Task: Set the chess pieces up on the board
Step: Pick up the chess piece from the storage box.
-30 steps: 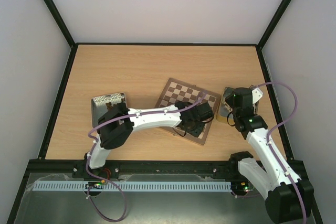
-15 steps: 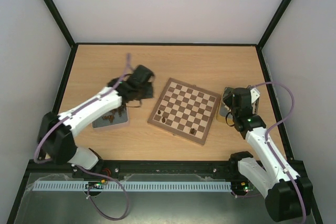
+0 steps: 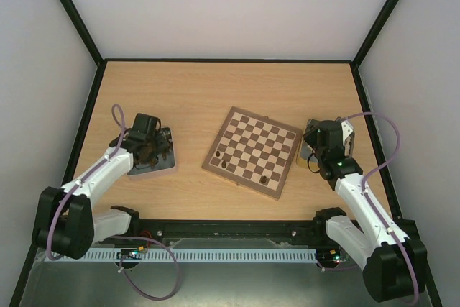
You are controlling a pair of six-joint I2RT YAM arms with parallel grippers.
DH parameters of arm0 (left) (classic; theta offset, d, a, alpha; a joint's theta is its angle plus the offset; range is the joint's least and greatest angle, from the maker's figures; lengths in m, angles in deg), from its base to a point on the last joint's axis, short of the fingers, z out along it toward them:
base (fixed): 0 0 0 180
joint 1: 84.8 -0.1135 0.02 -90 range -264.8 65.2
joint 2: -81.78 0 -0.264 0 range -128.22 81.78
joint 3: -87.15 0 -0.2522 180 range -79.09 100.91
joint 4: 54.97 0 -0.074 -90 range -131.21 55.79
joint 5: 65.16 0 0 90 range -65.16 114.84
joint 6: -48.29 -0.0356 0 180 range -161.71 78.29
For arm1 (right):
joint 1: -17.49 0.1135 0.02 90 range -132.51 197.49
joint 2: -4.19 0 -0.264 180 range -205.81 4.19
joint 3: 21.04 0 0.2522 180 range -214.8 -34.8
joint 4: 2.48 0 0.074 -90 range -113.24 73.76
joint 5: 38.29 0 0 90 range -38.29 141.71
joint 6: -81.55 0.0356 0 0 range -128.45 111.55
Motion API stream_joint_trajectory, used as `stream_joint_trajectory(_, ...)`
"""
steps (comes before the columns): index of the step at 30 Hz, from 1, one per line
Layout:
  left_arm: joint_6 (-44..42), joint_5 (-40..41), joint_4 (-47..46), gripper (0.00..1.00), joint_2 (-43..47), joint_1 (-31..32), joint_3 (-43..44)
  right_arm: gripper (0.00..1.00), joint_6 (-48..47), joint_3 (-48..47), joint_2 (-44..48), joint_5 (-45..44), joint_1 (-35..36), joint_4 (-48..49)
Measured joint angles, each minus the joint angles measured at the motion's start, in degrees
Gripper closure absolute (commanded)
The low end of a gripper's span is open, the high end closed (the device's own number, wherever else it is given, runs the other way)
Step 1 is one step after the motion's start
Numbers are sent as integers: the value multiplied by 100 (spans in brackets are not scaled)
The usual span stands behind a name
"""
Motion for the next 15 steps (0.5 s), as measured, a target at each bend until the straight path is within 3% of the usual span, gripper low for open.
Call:
stream_joint_trajectory(8,1158,-238,-1110,46,-46,-481,-560,51,44,39,2,33,0,42)
stream_joint_trajectory(15,1904,-544,-1797,54,-358,-632,-863,51,50,68,2,55,2,44)
